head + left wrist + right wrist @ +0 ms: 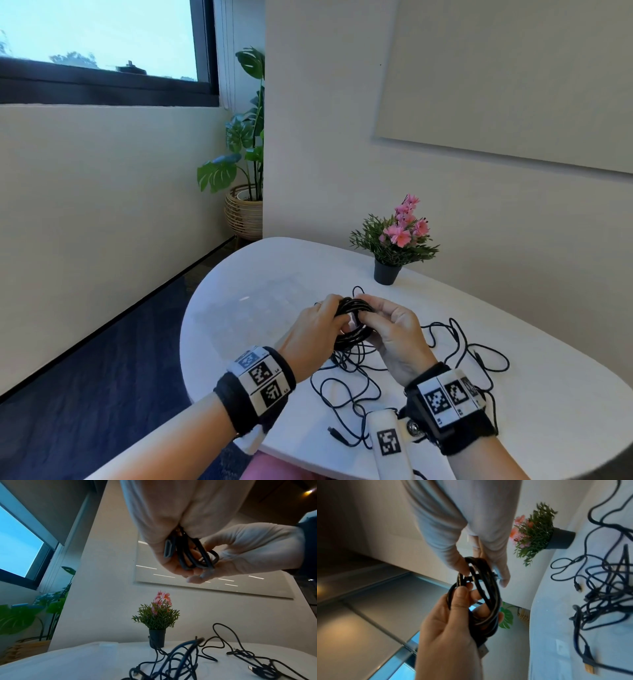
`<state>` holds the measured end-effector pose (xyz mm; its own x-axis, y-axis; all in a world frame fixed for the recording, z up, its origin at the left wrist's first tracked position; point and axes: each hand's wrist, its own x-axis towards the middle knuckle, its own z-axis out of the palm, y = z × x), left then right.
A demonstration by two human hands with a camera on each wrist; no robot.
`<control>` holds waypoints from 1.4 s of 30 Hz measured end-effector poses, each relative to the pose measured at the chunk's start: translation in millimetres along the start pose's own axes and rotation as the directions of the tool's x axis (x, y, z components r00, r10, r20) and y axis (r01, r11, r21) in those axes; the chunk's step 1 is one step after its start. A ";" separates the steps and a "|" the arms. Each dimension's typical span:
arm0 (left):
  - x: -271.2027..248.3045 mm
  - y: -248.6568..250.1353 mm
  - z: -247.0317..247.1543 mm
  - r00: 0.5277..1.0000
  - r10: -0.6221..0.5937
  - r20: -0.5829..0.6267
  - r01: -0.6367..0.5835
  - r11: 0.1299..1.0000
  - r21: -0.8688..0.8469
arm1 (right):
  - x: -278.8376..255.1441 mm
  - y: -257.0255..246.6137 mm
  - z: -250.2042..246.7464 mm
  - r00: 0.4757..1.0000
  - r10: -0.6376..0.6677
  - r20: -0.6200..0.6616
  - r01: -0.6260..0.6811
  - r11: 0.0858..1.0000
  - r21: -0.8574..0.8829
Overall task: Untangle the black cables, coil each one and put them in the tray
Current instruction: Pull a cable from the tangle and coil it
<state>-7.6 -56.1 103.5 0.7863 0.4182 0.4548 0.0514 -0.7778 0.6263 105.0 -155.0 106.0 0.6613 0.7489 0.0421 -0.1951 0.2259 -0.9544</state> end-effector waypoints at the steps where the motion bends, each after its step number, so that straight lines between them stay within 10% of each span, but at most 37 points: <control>1: -0.4 -1.1 0.4 1.000 0.013 -0.018 -0.013 1.000 -0.001 | 0.3 -0.3 0.1 1.000 0.020 0.001 -0.020 1.000 0.021; 26: 1.0 -18.1 6.6 1.000 -0.008 -0.018 0.009 0.997 0.081 | 8.1 7.6 10.6 0.950 0.304 -0.063 -0.309 0.948 -0.082; 42: -6.6 -46.1 -3.1 0.993 0.120 0.007 -0.120 0.983 0.140 | 2.3 24.3 14.0 0.986 0.153 0.067 -0.144 0.981 -0.130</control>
<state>-17.1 -21.5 73.6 0.7912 0.3185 0.5220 0.0426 -0.8803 0.4726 91.6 -139.0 87.1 0.5739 0.8145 -0.0852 -0.1920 0.0327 -0.9808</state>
